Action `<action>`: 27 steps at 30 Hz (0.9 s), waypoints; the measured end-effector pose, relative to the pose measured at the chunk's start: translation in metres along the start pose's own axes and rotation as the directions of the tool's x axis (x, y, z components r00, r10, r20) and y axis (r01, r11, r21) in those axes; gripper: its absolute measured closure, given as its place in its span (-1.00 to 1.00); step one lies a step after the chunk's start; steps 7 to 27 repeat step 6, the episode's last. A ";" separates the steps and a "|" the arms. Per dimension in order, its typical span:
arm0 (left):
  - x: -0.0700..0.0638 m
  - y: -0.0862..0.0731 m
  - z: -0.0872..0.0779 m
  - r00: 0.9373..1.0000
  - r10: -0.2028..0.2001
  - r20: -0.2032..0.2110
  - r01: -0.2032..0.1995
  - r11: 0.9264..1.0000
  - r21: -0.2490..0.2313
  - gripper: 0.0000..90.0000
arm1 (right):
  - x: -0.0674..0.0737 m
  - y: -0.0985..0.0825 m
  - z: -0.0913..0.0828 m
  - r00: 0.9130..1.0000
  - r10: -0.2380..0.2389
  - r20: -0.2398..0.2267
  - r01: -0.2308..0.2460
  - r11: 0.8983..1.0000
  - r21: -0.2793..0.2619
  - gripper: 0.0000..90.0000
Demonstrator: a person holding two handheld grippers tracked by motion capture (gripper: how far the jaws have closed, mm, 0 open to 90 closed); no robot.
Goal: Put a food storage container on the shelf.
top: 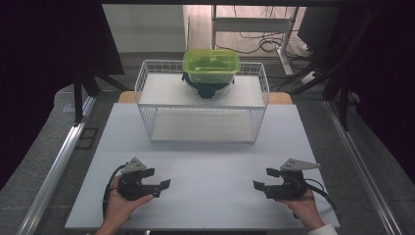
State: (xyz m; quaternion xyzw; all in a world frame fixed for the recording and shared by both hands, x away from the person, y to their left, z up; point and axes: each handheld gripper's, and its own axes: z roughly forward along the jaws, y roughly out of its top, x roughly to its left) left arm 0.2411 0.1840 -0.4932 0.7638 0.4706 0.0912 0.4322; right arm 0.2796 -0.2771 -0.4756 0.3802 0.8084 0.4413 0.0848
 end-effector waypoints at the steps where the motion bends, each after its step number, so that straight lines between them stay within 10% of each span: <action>1: 0.002 0.001 0.000 1.000 -0.004 0.000 0.004 1.000 -0.004 -0.52 | -0.002 0.000 -0.001 1.000 -0.002 0.007 0.002 1.000 -0.007 -0.53; 27: 0.006 0.004 0.002 1.000 -0.020 -0.003 0.020 1.000 -0.014 -0.53 | -0.005 0.000 -0.003 1.000 0.000 0.007 0.000 1.000 -0.017 -0.56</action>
